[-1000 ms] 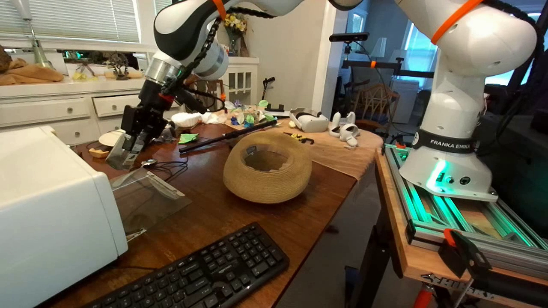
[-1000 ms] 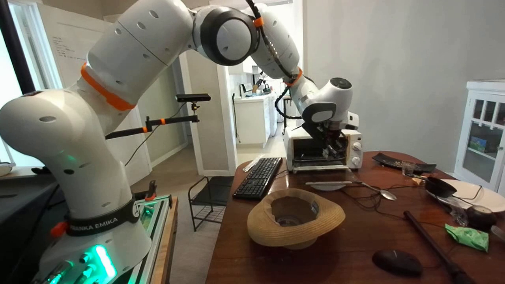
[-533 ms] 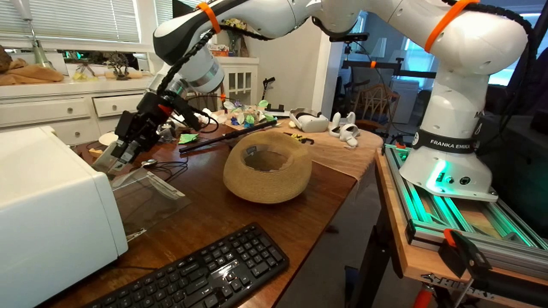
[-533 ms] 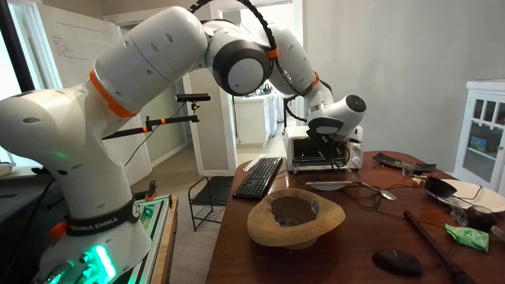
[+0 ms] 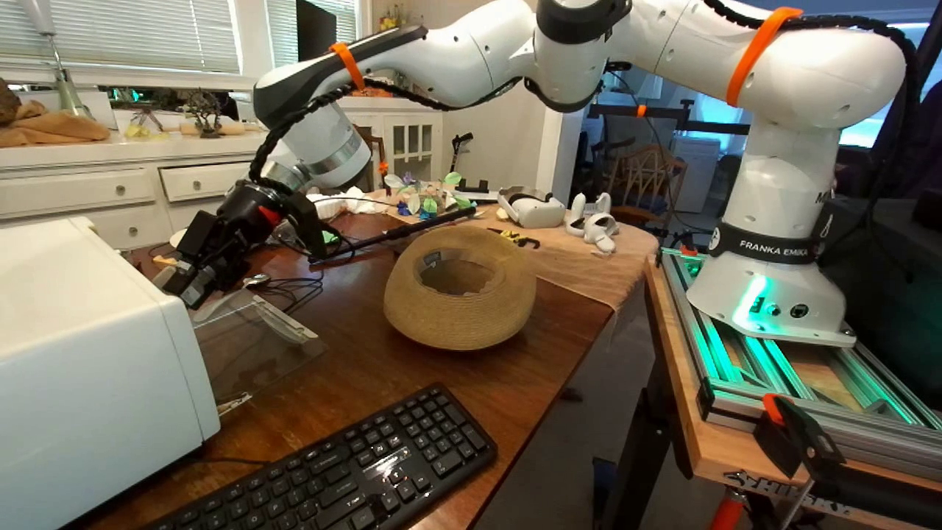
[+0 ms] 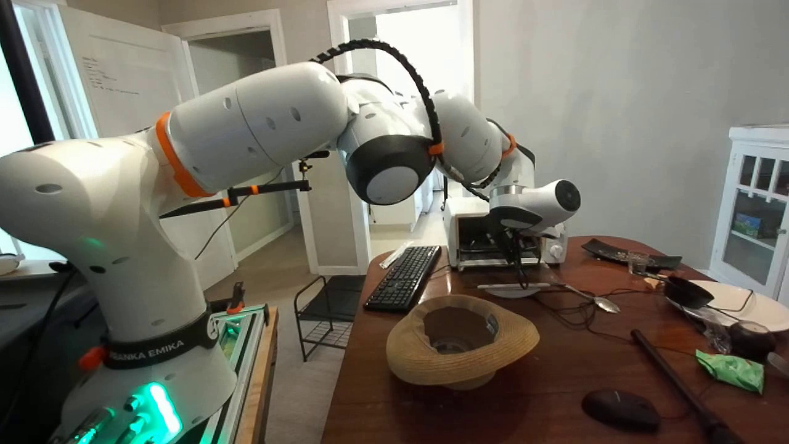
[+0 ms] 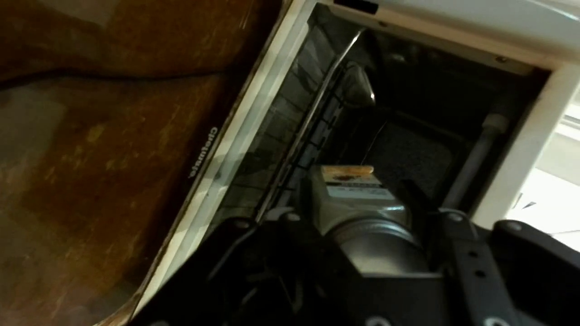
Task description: Put the glass jar from the hat in the toaster oven.
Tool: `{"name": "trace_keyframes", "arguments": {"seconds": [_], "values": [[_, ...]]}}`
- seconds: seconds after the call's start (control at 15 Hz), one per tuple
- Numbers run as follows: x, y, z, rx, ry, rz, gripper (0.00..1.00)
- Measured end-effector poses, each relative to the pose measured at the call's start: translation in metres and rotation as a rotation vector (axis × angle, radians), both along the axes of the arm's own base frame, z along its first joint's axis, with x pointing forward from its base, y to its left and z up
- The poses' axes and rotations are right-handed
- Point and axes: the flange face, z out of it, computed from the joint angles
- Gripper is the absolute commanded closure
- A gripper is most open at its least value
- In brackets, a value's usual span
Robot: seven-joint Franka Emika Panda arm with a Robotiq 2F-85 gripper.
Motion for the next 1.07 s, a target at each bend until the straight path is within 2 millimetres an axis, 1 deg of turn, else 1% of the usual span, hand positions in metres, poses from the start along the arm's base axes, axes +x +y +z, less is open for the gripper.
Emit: {"name": "trace_keyframes", "arguments": {"seconds": [0.4, 0.73, 0.8, 1.0, 1.07], "values": [[0.006, 0.02, -0.02, 0.096, -0.001, 0.036, 0.76], [0.012, 0.036, -0.025, 0.131, -0.018, 0.014, 0.76], [0.013, 0.038, -0.024, 0.131, -0.024, 0.008, 0.51], [0.016, 0.042, -0.021, 0.13, -0.036, -0.003, 0.51], [0.016, 0.042, -0.02, 0.13, -0.037, -0.003, 0.76]]}}
